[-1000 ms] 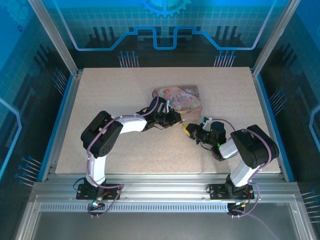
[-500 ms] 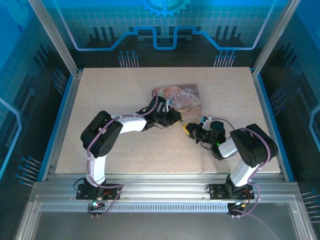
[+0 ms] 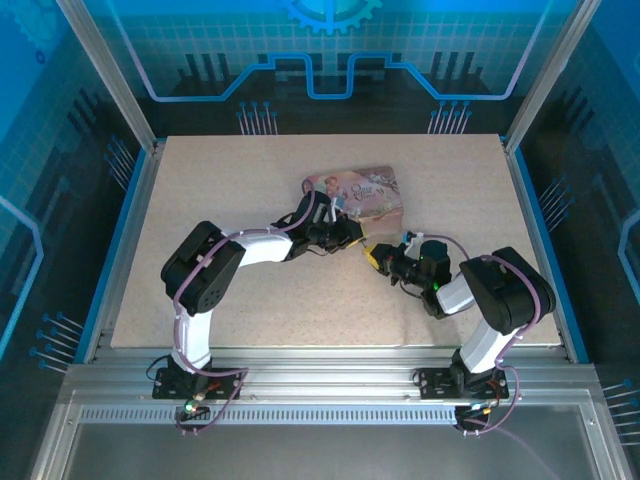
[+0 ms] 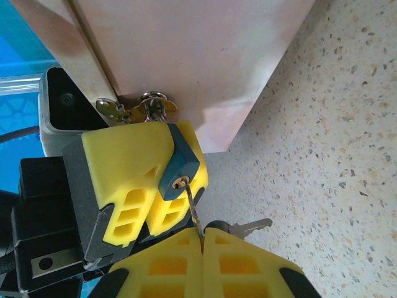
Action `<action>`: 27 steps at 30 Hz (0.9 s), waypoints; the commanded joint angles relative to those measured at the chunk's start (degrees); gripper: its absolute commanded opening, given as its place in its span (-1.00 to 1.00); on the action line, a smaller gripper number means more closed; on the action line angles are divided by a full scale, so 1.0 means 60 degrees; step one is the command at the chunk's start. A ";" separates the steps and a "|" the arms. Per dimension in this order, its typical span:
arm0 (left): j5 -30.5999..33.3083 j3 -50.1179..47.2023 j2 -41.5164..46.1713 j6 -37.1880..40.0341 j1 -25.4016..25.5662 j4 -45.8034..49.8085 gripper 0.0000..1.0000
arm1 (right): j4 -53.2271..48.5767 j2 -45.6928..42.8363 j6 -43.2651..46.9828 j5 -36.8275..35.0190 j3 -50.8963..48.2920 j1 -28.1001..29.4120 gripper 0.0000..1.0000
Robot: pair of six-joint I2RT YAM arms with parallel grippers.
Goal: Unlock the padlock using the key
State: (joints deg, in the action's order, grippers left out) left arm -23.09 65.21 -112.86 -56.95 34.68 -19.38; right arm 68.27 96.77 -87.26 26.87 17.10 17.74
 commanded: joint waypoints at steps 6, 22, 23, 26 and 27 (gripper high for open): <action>-0.0689 -0.0029 0.0294 -0.0279 0.0034 -0.0232 -0.80 | 0.0517 -0.0029 -0.0046 -0.0277 0.0224 0.0118 -1.00; -0.0695 -0.0018 0.0294 -0.0298 -0.0010 -0.0264 -0.80 | 0.0606 -0.0006 0.0042 -0.0275 -0.0067 0.0120 -1.00; -0.0705 -0.0014 0.0298 -0.0298 -0.0012 -0.0259 -0.80 | 0.0606 -0.0013 0.0042 -0.0275 -0.0069 0.0120 -1.00; -0.0699 -0.0027 0.0294 -0.0279 -0.0017 -0.0239 -0.80 | 0.0636 -0.0046 0.0031 -0.0264 -0.0071 0.0113 -1.00; -0.0698 -0.0029 0.0298 -0.0276 -0.0013 -0.0229 -0.80 | 0.0633 -0.0066 0.0020 -0.0261 -0.0067 0.0113 -1.00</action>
State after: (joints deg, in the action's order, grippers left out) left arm -23.27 65.21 -112.86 -57.08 34.61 -19.59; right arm 68.69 96.77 -87.24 26.30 16.93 17.74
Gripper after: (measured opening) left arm 0.129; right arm 0.058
